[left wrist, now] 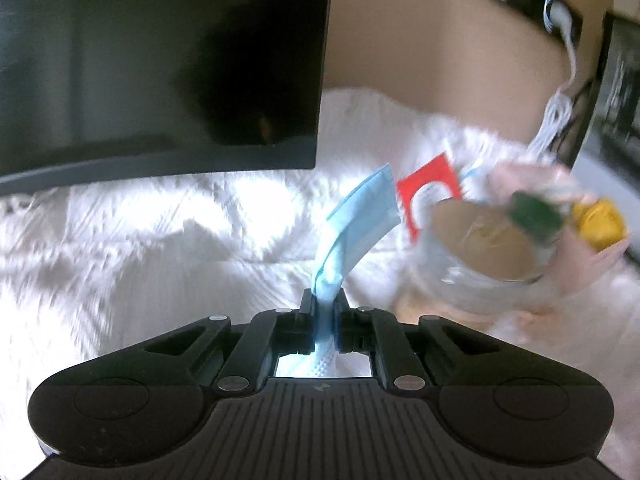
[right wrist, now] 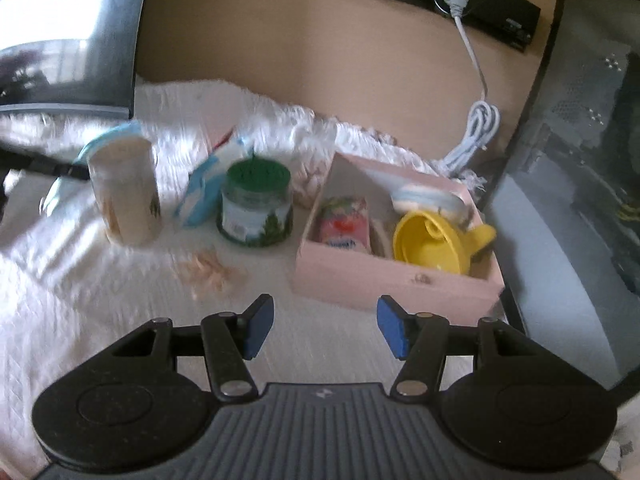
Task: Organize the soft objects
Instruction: 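Grasp the red packet with the right gripper while the left holds the mask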
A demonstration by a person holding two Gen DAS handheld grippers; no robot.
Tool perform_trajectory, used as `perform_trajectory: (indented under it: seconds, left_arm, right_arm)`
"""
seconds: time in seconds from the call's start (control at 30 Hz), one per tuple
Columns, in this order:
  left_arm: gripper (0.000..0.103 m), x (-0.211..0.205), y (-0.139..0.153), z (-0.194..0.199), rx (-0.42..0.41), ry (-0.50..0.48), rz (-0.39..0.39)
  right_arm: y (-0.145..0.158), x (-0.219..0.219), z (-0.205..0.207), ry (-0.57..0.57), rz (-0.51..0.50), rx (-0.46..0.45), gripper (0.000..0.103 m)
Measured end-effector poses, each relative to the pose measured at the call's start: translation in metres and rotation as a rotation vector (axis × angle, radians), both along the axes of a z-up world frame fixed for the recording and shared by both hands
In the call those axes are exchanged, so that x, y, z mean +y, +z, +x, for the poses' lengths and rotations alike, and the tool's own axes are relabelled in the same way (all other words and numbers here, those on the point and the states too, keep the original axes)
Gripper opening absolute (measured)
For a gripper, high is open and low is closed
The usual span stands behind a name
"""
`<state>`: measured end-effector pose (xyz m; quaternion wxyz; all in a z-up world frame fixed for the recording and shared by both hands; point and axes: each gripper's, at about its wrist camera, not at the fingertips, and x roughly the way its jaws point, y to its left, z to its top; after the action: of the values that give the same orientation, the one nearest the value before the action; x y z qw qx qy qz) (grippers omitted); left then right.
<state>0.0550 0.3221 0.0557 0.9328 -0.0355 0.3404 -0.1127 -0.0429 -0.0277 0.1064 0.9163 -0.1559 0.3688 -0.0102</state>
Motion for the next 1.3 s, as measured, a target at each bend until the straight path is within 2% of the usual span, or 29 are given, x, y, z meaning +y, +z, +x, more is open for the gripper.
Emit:
perform_trajectory:
  seconds: [0.1,0.2,0.27,0.37,0.5,0.6,0.73,0.8,0.83,0.87,0.9,0.93,0.97,1.07,1.3]
  left_arm:
    - [0.010,0.000,0.013,-0.019,-0.038,0.031,-0.052]
    - [0.010,0.007,0.019,-0.034,-0.062,0.100,-0.087]
    - [0.010,0.017,0.021,-0.038,-0.056,0.152,-0.126]
    - [0.010,0.034,0.019,-0.041,-0.035,0.210,-0.185]
    - [0.010,0.045,0.013,-0.046,-0.041,0.241,-0.240]
    - [0.010,0.051,0.011,-0.052,-0.054,0.244,-0.253]
    - [0.010,0.056,0.007,-0.057,-0.066,0.247,-0.242]
    - [0.010,0.062,0.002,-0.058,-0.054,0.261,-0.244]
    - [0.010,0.065,-0.001,-0.058,-0.046,0.271,-0.246]
    - [0.010,0.069,-0.004,-0.057,-0.035,0.288,-0.248]
    - [0.010,0.074,-0.007,-0.055,-0.024,0.308,-0.249]
    - [0.010,0.077,-0.009,-0.054,-0.017,0.325,-0.253]
    - [0.010,0.081,-0.009,-0.051,-0.014,0.339,-0.259]
    - [0.010,0.089,0.000,-0.045,-0.029,0.372,-0.264]
    - [0.010,0.070,0.076,-0.032,-0.212,0.309,-0.233]
  right_arm:
    - [0.016,0.007,0.021,0.042,0.038,0.006,0.057]
    - [0.039,0.021,0.056,0.071,0.129,0.029,0.057]
    - [0.052,0.035,0.089,0.091,0.187,0.067,0.057]
    - [0.054,0.060,0.145,0.121,0.242,0.159,0.057]
    - [0.030,0.089,0.222,0.060,0.255,0.268,0.057]
    - [0.001,0.104,0.260,0.025,0.220,0.319,0.057]
    - [-0.038,0.117,0.283,0.014,0.126,0.358,0.056]
    - [-0.055,0.117,0.287,0.004,0.131,0.394,0.051]
    - [-0.059,0.117,0.287,0.003,0.142,0.408,0.036]
    - [-0.063,0.120,0.285,0.019,0.153,0.429,0.017]
    - [-0.065,0.123,0.283,0.043,0.157,0.445,0.009]
    - [-0.065,0.126,0.280,0.065,0.158,0.446,0.008]
    - [-0.060,0.130,0.275,0.086,0.160,0.434,0.005]
    - [-0.033,0.130,0.265,0.123,0.226,0.403,0.005]
    - [0.074,0.107,0.229,0.203,0.291,0.186,0.005]
